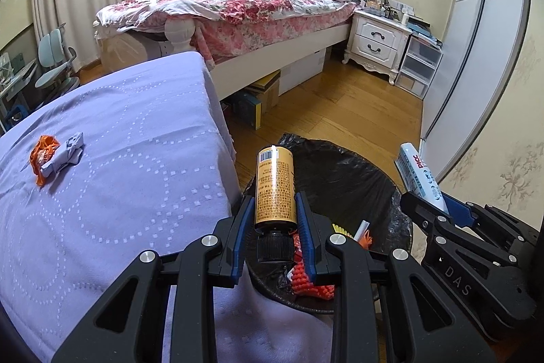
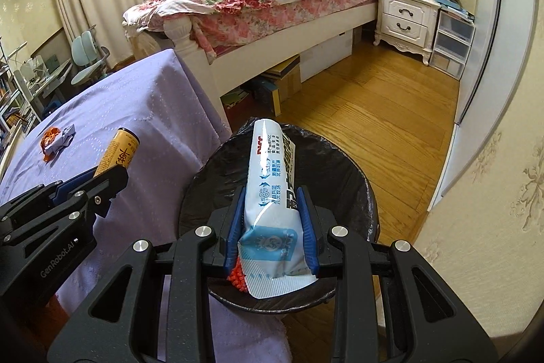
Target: Collect trash
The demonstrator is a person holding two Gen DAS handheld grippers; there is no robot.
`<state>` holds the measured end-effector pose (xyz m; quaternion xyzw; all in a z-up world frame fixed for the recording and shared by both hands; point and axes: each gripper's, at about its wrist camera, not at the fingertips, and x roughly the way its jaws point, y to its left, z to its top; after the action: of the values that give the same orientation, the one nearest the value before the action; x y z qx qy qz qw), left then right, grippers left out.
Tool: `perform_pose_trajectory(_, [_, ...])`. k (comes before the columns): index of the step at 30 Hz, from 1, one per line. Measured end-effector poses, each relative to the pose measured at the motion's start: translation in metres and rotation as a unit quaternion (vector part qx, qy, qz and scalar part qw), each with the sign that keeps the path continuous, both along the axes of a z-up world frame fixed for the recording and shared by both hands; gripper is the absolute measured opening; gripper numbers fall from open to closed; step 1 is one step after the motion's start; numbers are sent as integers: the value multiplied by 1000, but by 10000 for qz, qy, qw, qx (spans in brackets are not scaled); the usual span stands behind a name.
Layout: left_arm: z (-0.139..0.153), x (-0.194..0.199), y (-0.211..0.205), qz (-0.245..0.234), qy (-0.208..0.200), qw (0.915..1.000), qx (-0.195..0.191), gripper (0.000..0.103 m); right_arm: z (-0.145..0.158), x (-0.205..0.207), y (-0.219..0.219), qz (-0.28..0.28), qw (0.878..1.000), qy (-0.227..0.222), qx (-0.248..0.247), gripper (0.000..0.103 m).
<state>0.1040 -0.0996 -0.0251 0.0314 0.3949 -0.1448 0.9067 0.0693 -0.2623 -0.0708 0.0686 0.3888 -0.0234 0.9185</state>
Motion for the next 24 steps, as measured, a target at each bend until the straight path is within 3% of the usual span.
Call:
perform_pose_trajectory(12, [-1, 3, -11, -40, -28, 9999, 133, 28, -5, 5, -13, -169, 9998, 20, 84, 30])
perform_pose_trajectory(17, [2, -1, -7, 35, -103, 9999, 99, 59, -5, 4, -14, -227, 9997, 28, 33, 31])
perform_pose_trajectory(20, [5, -2, -3, 112, -142, 9998, 71, 68, -4, 3, -15, -276, 9996, 10, 27, 36])
perform_pose_trajectory(24, [6, -3, 5, 216, -168, 9996, 101, 72, -2, 2, -14, -292, 9996, -1, 22, 40])
